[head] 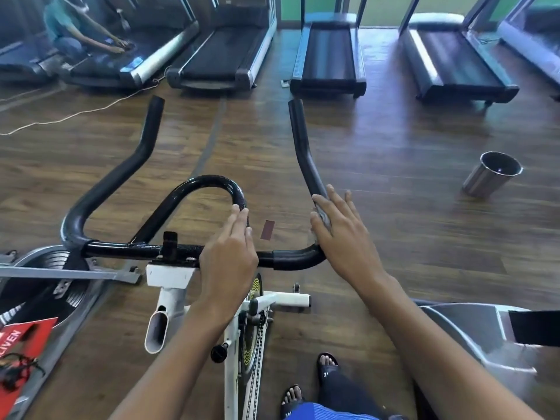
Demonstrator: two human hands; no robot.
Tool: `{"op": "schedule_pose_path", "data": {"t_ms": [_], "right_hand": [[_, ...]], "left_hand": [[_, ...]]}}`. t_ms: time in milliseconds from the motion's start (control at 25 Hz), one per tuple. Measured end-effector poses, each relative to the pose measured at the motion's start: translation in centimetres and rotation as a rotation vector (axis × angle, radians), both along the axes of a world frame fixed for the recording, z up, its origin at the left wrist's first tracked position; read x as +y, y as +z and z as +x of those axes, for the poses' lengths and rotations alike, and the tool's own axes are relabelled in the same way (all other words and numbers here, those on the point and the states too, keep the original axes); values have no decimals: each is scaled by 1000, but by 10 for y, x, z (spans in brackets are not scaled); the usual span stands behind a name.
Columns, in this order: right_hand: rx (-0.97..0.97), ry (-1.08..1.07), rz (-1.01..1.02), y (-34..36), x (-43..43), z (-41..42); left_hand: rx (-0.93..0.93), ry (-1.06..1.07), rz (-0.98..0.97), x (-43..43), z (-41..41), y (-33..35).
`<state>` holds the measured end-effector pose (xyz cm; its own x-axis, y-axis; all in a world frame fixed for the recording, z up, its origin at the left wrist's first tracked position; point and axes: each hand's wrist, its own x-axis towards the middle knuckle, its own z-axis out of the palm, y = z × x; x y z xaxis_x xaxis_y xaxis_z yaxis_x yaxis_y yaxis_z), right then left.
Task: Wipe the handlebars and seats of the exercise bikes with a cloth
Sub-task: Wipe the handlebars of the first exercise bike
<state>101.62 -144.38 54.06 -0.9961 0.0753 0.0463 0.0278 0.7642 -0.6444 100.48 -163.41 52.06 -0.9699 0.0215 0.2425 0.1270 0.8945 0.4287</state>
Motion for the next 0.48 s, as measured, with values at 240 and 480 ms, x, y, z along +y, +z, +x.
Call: {"op": "schedule_pose_path", "data": {"t_ms": [240, 480], "right_hand": [[270, -39, 310, -20, -49, 34], [441, 37, 381, -31, -54, 34]], "left_hand": [[78, 31, -48, 3, 0, -8], [63, 34, -30, 2, 2, -6]]}}
